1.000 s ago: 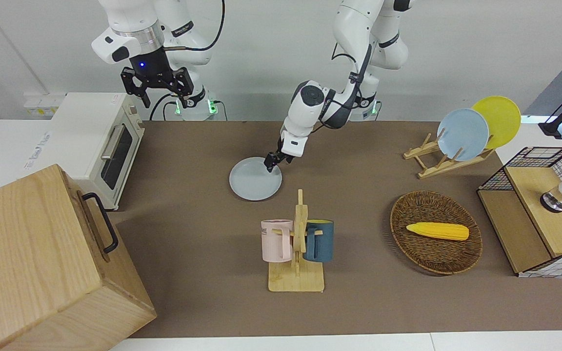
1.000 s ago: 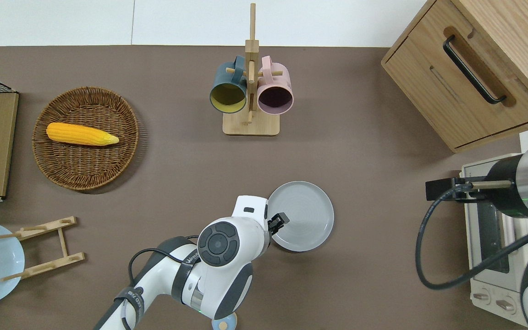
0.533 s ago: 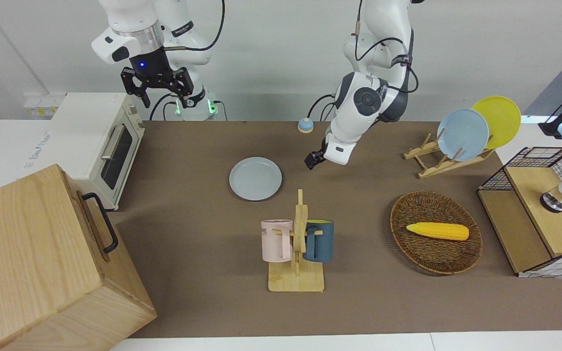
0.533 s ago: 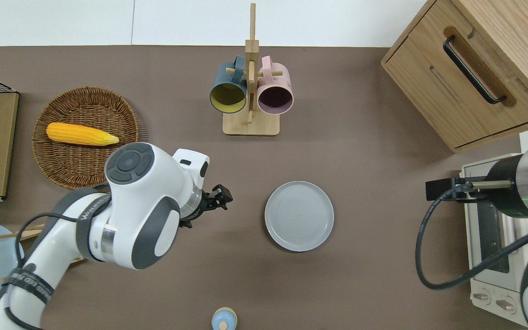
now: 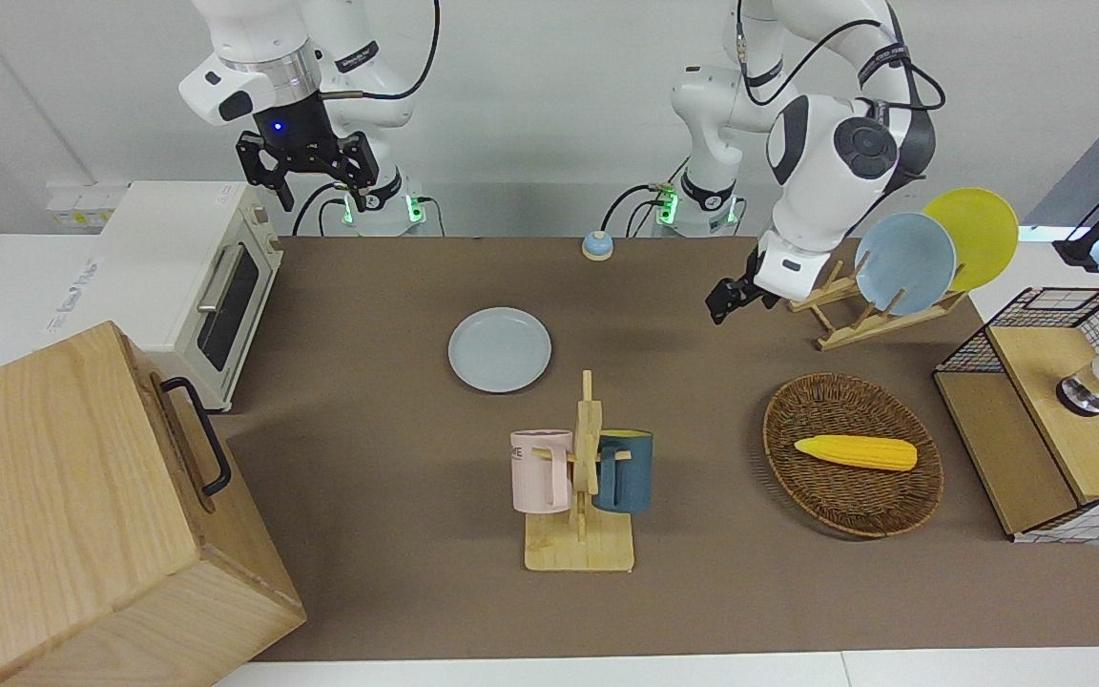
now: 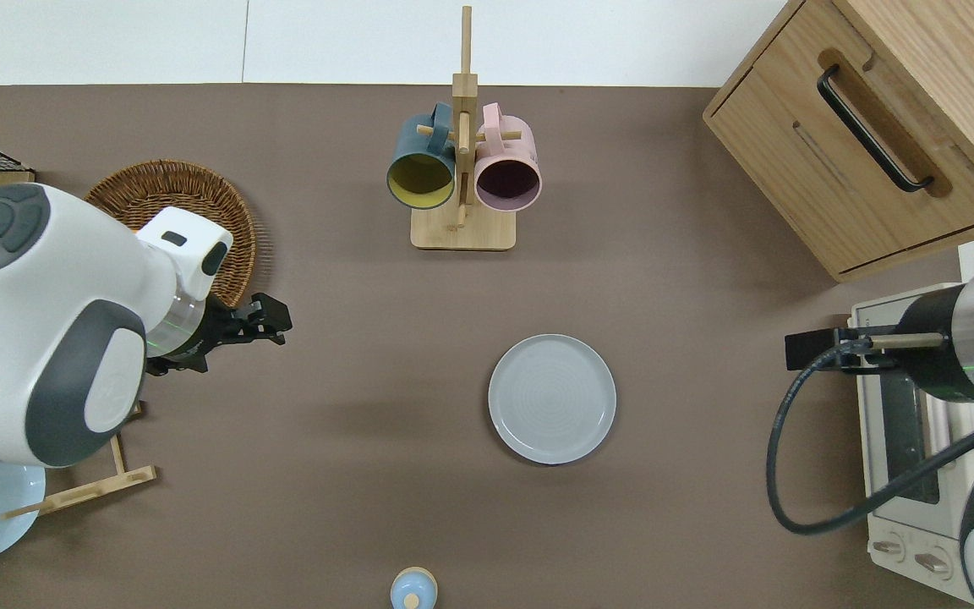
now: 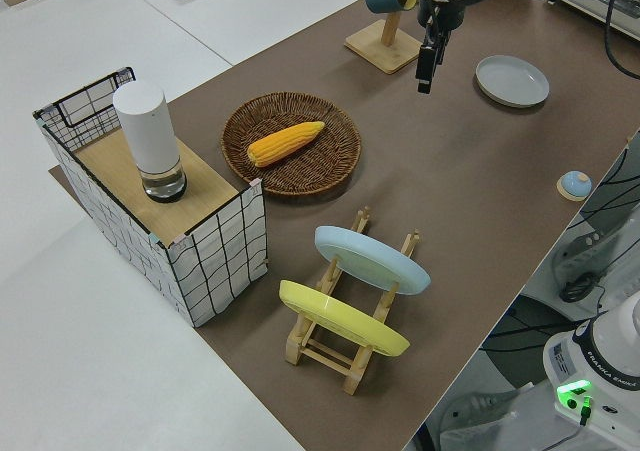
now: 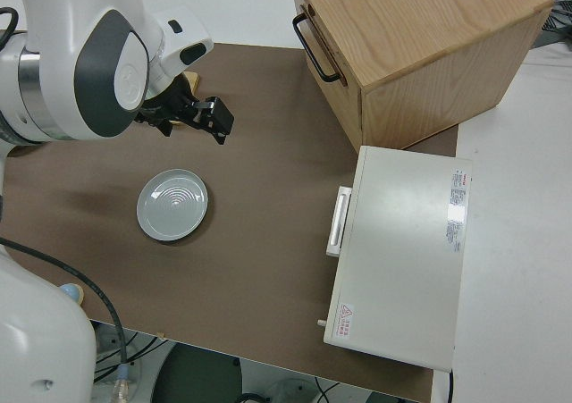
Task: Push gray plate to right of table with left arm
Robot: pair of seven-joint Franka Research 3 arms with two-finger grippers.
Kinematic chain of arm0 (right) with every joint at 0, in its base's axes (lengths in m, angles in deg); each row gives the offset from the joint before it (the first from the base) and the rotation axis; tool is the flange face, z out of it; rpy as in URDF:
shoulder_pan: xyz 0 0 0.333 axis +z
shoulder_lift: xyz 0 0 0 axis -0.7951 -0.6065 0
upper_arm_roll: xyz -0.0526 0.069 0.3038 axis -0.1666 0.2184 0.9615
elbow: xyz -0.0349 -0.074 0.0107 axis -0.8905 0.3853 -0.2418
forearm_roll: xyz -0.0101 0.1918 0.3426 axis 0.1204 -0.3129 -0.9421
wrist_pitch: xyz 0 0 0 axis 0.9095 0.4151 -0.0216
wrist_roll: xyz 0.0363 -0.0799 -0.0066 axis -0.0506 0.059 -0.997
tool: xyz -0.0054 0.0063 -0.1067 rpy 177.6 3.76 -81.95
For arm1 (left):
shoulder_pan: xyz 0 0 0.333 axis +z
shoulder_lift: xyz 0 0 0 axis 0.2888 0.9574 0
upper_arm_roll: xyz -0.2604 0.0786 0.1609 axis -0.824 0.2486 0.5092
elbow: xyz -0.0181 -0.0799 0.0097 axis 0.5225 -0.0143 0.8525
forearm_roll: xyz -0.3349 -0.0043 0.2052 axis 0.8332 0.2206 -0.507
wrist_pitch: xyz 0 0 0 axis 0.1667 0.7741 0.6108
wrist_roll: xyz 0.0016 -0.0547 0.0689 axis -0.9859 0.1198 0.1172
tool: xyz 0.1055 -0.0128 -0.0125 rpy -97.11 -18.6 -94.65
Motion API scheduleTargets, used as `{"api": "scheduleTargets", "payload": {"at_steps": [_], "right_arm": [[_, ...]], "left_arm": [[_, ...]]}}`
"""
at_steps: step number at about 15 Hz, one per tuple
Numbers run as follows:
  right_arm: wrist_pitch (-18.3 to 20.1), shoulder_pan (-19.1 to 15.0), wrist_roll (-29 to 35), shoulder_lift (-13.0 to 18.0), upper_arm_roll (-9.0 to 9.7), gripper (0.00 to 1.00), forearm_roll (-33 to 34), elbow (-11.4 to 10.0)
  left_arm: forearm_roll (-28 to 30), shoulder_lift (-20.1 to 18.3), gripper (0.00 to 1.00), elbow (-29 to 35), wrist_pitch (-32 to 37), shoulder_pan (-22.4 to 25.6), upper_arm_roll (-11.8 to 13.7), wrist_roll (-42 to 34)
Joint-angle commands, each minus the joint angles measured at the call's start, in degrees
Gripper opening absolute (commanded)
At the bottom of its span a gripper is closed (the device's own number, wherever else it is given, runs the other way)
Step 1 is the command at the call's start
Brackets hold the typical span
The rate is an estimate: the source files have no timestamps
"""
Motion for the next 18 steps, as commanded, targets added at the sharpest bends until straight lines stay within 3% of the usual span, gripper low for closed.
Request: {"api": "scheduleTargets", "payload": {"at_steps": [1, 5, 7, 18], "right_arm": [[-0.01, -1.40, 0.59, 1.57, 0.83, 0.996, -1.23, -1.56], [-0.01, -1.40, 0.59, 1.57, 0.83, 0.996, -1.23, -1.56], [-0.01, -1.40, 0.59, 1.57, 0.83, 0.996, -1.23, -1.56], [-0.01, -1.40, 0.59, 1.57, 0.83, 0.996, -1.23, -1.56]], "left_arm": [[-1.32, 0.04, 0.99, -10.57, 10.47, 0.78, 3.22, -4.14], [-1.41, 0.04, 0.99, -16.13, 13.05, 3.67, 4.56, -12.05], [-5.42, 0.04, 0.99, -17.01, 13.05, 4.47, 4.56, -14.08], [-6.42, 0.04, 0.99, -17.71, 13.13, 5.35, 5.00, -13.73]]}}
